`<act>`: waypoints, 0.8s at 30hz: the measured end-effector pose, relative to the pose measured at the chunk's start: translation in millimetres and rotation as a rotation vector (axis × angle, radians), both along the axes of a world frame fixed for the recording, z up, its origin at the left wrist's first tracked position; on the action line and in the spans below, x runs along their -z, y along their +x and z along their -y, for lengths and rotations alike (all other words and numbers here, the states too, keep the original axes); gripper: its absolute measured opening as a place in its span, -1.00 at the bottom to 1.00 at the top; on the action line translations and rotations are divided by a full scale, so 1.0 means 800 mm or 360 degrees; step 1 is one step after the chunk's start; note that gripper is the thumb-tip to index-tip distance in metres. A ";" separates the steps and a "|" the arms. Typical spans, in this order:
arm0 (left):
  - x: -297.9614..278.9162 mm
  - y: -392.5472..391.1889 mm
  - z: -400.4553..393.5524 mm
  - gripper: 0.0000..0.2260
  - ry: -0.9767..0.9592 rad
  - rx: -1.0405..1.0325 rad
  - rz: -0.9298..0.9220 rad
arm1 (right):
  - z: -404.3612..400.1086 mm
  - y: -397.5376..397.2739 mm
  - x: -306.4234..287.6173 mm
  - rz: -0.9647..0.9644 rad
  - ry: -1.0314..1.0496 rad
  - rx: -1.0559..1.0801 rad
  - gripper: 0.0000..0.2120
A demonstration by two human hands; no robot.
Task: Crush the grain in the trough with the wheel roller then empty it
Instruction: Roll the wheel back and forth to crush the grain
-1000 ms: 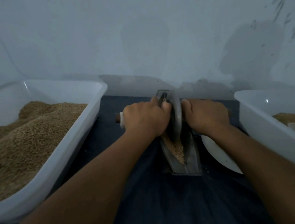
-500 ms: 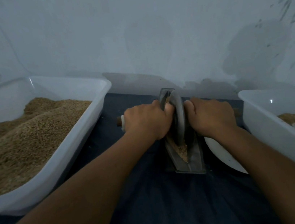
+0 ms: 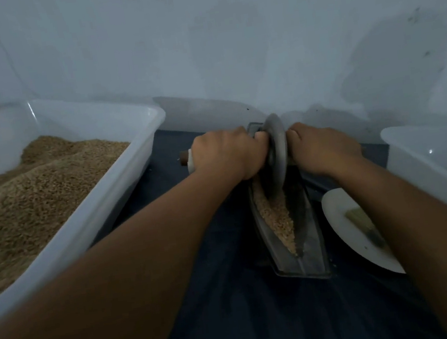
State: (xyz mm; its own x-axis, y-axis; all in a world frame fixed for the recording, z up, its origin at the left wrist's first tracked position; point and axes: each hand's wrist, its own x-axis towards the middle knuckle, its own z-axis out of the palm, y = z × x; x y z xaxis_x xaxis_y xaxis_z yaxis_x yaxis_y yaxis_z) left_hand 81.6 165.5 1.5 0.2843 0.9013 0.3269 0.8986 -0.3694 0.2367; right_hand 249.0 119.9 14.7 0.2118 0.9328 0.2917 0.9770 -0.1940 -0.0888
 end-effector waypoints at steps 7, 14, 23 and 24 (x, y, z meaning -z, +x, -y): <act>-0.003 0.005 -0.025 -0.39 -0.0073 0.0013 -0.0018 | -0.028 0.004 -0.012 0.0044 -0.0099 0.0033 -0.57; -0.002 0.002 -0.025 -0.36 -0.0090 0.0009 0.0010 | -0.028 0.001 -0.012 0.0053 -0.0056 0.0026 -0.54; -0.002 -0.004 0.010 -0.42 -0.0066 0.0044 -0.0088 | 0.015 -0.006 0.003 0.0086 0.0122 0.0028 -0.54; -0.001 -0.006 0.017 -0.44 -0.0049 0.0041 -0.0078 | 0.020 -0.007 0.005 0.0108 0.0148 0.0026 -0.54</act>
